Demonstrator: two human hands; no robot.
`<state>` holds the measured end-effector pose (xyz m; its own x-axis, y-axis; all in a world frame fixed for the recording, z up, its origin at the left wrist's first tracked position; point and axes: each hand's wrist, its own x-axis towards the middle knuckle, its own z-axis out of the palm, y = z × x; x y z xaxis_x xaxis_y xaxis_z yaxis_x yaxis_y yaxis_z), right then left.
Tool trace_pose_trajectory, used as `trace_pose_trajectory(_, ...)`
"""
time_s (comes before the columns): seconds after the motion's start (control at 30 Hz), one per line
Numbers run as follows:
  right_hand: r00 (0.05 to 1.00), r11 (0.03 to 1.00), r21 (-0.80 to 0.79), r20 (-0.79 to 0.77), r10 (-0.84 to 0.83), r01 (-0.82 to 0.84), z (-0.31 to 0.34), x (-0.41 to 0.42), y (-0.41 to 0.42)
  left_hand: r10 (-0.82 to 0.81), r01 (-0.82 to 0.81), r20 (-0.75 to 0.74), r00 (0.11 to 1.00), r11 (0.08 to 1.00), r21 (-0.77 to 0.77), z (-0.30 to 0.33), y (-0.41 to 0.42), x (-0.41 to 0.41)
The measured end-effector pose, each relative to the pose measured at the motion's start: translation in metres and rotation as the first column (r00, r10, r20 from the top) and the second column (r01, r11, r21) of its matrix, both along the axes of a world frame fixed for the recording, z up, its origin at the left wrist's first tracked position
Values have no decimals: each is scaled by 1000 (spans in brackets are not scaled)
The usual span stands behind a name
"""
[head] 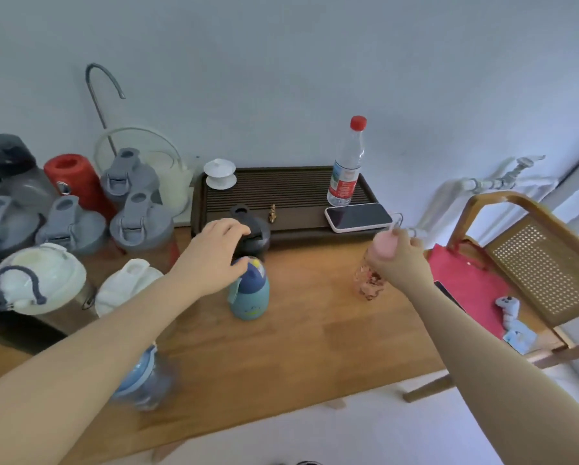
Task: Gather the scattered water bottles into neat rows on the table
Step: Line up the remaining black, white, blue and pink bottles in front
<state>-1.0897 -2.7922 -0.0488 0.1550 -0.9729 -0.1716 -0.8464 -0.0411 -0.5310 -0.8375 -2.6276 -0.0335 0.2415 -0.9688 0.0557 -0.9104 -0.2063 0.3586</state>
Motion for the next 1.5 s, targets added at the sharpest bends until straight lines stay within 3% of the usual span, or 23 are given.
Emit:
trace_pose_trajectory(0.17, 967, 972, 34, -99, 235, -232, -1, 24, -6, 206, -203, -107, 973, 978, 42, 1, -15, 11)
trace_pose_trajectory(0.23, 941, 944, 36, -72, 330, -328, -2, 41, 0, 246, -237, -121, 962, 968, 81, 3, -29, 13)
trace_pose_trajectory(0.4, 903, 902, 46, 30, 428, -429, -1, 82, 10, 283, -275, 0, 959, 931, 241, -2, -69, 16)
trace_pose_trajectory(0.63, 873, 873, 16, -11, 488, -488, -4, 102, 2, 293, -313, 112, 950, 863, 396, -14, -100, 10)
trace_pose_trajectory(0.93, 807, 808, 37, -32, 589, -588, -3, 144, 6, 174, -331, 342, 923, 812, 480, -3, -71, 51)
trace_pose_trajectory(1.27, 735, 737, 53, -52, 676, -674, -6, 198, 20, 53, -332, 535, 843, 834, 440, -7, -58, 72)
trace_pose_trajectory(1.5, 751, 752, 73, -40, 659, -656, -10, 194, 23, 26, -220, 463, 886, 903, 370, -5, -45, 75)
